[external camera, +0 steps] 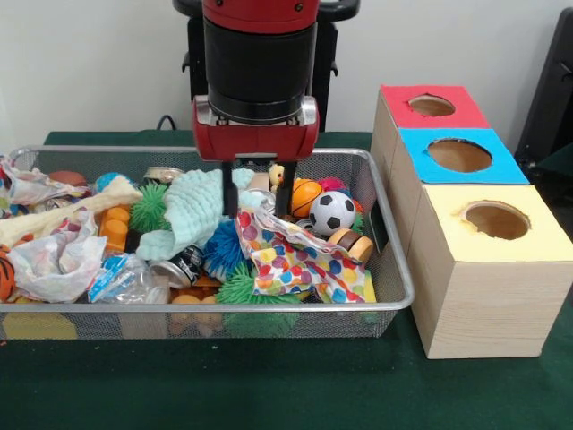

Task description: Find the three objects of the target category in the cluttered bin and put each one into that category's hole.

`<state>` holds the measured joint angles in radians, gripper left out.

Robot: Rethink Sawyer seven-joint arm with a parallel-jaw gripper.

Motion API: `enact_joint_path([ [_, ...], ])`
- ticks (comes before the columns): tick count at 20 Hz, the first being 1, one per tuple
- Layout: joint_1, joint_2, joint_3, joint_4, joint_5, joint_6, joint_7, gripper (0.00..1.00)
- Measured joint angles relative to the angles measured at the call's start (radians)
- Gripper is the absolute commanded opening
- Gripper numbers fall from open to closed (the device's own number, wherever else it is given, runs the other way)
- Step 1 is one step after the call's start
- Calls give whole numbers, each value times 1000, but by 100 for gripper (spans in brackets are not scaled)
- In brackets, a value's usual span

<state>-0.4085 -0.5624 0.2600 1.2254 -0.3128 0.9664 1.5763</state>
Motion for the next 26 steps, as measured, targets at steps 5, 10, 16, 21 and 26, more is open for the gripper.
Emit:
enact_joint_path([
  [5,-5,-2,0,0,9,0,0,0],
  [10,-14,-9,0,0,17,0,0,0],
  [16,-25,-23,0,0,21,0,0,0],
  [21,-34,-29,0,0,29,0,0,0],
  [26,-39,-38,0,0,32,0,0,0],
])
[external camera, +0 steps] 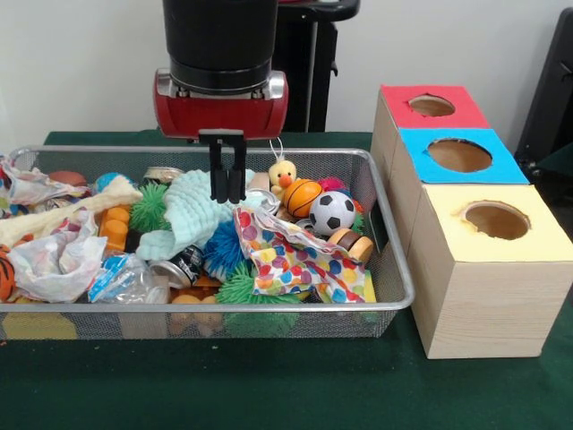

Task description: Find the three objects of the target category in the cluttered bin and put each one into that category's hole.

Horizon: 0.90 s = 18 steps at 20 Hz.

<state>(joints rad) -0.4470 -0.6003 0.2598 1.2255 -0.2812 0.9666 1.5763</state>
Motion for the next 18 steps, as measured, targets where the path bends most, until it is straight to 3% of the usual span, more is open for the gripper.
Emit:
enact_joint_path([
  [18,-12,-1,0,0,0,0,0,0],
])
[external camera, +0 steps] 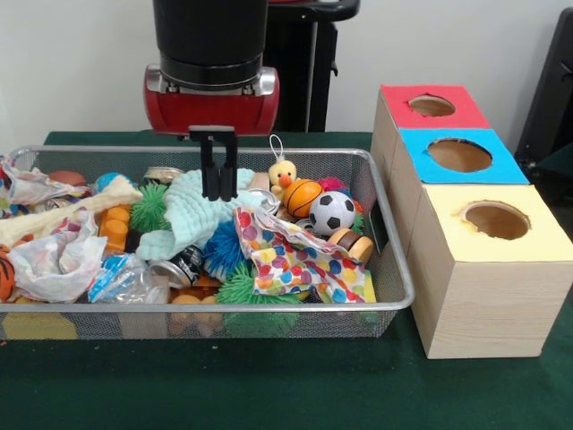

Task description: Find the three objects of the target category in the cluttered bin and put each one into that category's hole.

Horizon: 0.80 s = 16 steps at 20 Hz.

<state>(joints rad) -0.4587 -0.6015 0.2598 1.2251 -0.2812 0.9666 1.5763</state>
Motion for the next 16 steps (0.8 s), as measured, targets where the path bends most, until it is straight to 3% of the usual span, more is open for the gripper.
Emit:
enact_joint_path([
  [16,-45,60,0,-48,0,0,0,0],
])
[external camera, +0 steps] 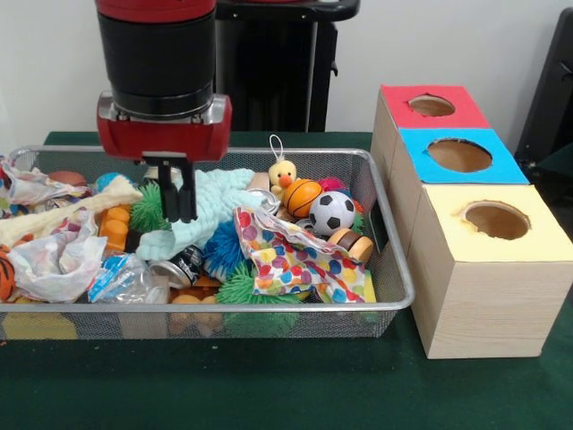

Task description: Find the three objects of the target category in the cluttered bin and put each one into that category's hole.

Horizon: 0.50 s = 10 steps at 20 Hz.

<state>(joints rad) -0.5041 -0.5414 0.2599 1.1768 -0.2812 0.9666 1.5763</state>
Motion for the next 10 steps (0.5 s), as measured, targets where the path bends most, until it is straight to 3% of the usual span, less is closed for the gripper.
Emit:
enact_joint_path([
  [10,-9,38,0,-34,0,0,0,0],
])
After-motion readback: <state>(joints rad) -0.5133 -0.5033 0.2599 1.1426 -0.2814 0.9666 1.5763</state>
